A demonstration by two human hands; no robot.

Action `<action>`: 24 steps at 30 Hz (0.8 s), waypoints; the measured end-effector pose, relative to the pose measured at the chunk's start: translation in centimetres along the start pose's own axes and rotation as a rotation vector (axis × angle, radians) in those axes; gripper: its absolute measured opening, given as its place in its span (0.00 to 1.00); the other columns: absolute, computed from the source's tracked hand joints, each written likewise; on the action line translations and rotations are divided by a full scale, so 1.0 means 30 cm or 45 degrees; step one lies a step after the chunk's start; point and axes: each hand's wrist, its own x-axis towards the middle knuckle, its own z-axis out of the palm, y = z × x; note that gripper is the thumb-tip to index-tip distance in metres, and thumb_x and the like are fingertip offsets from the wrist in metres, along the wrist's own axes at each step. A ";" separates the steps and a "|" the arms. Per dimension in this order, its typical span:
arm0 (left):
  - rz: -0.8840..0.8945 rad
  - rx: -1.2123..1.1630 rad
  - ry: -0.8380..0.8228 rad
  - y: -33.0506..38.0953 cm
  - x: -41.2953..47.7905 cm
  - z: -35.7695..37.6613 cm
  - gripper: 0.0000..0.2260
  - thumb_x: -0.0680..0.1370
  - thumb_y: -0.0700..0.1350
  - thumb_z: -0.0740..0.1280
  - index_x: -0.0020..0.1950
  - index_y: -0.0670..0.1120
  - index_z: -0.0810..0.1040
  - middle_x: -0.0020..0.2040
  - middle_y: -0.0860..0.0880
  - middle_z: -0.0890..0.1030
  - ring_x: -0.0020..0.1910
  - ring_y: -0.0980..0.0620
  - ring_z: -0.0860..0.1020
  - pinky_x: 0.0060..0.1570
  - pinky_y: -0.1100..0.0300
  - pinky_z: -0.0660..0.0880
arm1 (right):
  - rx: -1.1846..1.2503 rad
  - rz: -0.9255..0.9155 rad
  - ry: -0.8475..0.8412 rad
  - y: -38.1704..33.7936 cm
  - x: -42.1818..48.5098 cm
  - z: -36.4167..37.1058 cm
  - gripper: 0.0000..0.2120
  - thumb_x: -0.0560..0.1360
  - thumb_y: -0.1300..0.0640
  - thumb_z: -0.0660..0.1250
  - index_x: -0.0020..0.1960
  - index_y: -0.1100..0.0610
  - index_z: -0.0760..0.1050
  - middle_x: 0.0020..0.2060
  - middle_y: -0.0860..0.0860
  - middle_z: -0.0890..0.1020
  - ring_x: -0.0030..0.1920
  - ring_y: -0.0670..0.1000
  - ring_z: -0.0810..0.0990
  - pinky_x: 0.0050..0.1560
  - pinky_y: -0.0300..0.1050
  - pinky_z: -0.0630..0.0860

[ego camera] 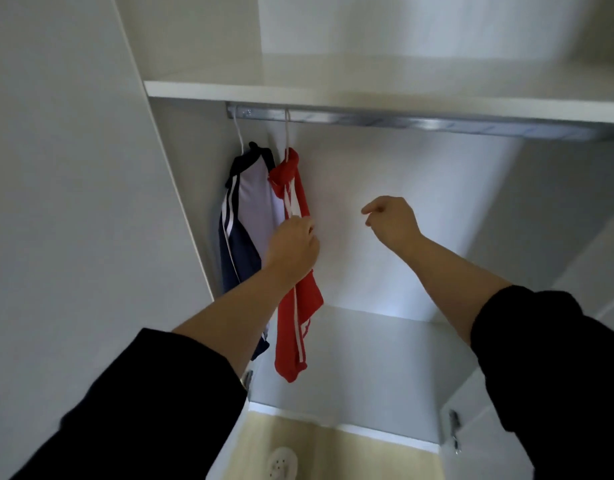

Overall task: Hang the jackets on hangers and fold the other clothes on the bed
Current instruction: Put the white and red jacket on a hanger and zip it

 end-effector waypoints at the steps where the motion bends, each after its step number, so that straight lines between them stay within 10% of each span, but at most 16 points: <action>1: 0.081 0.065 0.013 0.041 -0.027 -0.003 0.13 0.80 0.43 0.59 0.63 0.42 0.73 0.58 0.44 0.77 0.56 0.48 0.76 0.55 0.58 0.73 | -0.011 -0.022 0.055 0.010 -0.040 -0.043 0.16 0.75 0.69 0.56 0.52 0.58 0.81 0.53 0.55 0.82 0.48 0.52 0.78 0.46 0.38 0.72; 11: 0.448 0.390 0.017 0.472 -0.252 -0.020 0.30 0.81 0.58 0.53 0.79 0.53 0.43 0.79 0.46 0.43 0.78 0.43 0.43 0.73 0.43 0.44 | -0.583 -0.114 0.439 0.095 -0.504 -0.405 0.19 0.78 0.62 0.59 0.69 0.60 0.70 0.67 0.57 0.72 0.67 0.58 0.69 0.67 0.48 0.65; 24: 1.115 0.059 -0.123 0.847 -0.948 -0.138 0.32 0.79 0.55 0.58 0.79 0.52 0.47 0.79 0.46 0.46 0.77 0.43 0.44 0.73 0.41 0.47 | -1.107 0.400 0.762 0.152 -1.545 -0.615 0.27 0.80 0.52 0.55 0.77 0.58 0.55 0.77 0.58 0.56 0.76 0.59 0.54 0.75 0.57 0.51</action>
